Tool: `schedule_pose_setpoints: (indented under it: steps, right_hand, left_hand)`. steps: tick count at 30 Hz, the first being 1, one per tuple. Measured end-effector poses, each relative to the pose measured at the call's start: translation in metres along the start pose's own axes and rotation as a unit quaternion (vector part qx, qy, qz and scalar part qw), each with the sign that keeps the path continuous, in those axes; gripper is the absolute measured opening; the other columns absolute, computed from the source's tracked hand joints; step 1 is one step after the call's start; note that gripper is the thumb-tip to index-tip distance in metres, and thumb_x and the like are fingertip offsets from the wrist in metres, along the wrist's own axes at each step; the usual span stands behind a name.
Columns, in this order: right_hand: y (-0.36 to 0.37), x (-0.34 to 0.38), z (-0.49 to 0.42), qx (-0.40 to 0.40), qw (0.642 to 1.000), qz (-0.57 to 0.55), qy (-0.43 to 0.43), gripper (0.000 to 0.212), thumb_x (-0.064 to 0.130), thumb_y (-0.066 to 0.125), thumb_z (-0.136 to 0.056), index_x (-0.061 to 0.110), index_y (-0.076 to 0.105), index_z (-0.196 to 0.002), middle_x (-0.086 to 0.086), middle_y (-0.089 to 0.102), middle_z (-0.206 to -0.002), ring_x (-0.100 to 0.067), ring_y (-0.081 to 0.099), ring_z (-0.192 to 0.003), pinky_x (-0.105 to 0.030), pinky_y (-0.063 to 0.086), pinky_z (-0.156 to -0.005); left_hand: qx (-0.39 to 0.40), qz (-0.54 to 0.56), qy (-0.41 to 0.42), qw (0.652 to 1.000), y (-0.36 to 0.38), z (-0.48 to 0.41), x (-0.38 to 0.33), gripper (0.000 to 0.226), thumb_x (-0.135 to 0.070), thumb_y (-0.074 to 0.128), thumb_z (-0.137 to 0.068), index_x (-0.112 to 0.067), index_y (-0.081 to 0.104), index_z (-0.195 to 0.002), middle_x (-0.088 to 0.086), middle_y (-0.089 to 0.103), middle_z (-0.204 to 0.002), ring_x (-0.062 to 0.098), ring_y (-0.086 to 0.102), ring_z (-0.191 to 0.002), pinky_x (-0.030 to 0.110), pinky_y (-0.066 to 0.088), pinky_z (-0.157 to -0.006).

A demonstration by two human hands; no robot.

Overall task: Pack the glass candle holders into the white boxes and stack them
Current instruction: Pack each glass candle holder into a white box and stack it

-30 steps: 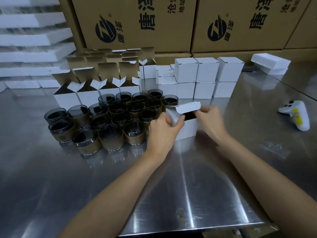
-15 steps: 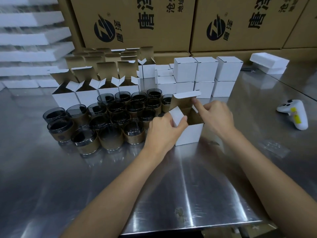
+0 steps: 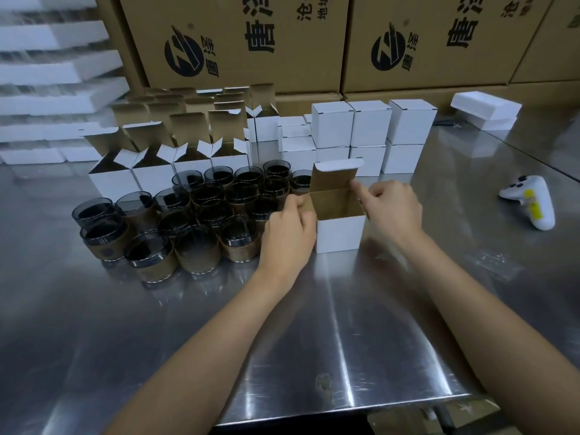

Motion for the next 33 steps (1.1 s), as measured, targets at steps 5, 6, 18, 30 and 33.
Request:
schedule_pose_setpoints:
  steps: [5, 6, 18, 30, 33]
  right_hand:
    - [0.008, -0.004, -0.001, 0.037, 0.958, -0.283, 0.028, 0.018, 0.030, 0.069, -0.089, 0.012, 0.071, -0.085, 0.001, 0.070, -0.080, -0.004, 0.061, -0.072, -0.017, 0.047, -0.068]
    - [0.009, -0.002, -0.001, 0.041, 0.944, -0.326, 0.023, 0.011, 0.020, 0.071, -0.088, 0.010, 0.070, -0.093, -0.001, 0.071, -0.087, -0.003, 0.062, -0.078, -0.012, 0.047, -0.072]
    - [0.016, -0.003, -0.004, 0.093, 0.892, -0.409, 0.169, 0.033, 0.039, 0.075, -0.082, 0.013, 0.058, -0.071, -0.010, 0.053, -0.073, -0.018, 0.047, -0.069, -0.030, 0.039, -0.069]
    - [0.026, -0.005, -0.008, 0.101, 0.921, -0.364, 0.092, 0.023, 0.022, 0.053, -0.094, 0.027, 0.075, -0.086, 0.008, 0.065, -0.101, 0.000, 0.056, -0.087, -0.010, 0.041, -0.073]
    - [0.034, -0.014, -0.010, 0.111, 0.932, -0.336, 0.080, 0.026, 0.023, 0.049, -0.095, 0.021, 0.070, -0.079, 0.007, 0.060, -0.088, -0.008, 0.055, -0.085, -0.019, 0.037, -0.077]
  left_hand:
    - [0.033, 0.004, -0.028, 0.999, 0.001, 0.001, 0.004, 0.036, -0.044, 0.047, -0.095, -0.017, 0.056, -0.117, 0.014, 0.067, -0.082, 0.036, 0.063, -0.082, 0.047, 0.052, -0.076]
    - [0.042, 0.010, -0.042, 0.998, 0.002, 0.002, 0.004, 0.040, -0.050, 0.048, -0.093, -0.019, 0.056, -0.116, 0.014, 0.067, -0.083, 0.036, 0.063, -0.083, 0.046, 0.053, -0.075]
    - [0.053, 0.208, -0.130, 0.968, 0.011, -0.008, 0.012, 0.009, -0.026, 0.058, -0.090, -0.026, 0.067, -0.086, -0.020, 0.060, -0.066, -0.002, 0.051, -0.061, 0.019, 0.040, -0.064]
    - [0.054, 0.178, -0.108, 0.977, 0.011, -0.004, 0.009, 0.013, -0.024, 0.053, -0.093, -0.024, 0.065, -0.099, -0.014, 0.062, -0.079, 0.002, 0.053, -0.072, 0.007, 0.036, -0.060]
    - [0.055, 0.173, -0.105, 0.978, 0.011, -0.004, 0.009, 0.012, -0.025, 0.053, -0.092, -0.027, 0.065, -0.095, -0.007, 0.066, -0.083, 0.008, 0.056, -0.075, 0.010, 0.037, -0.060]
Point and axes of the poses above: each hand's wrist, its own z-axis away from the middle knuckle, its own y-axis out of the palm, x = y × z, the point moved 2 cm from there along -z, towards the middle knuckle
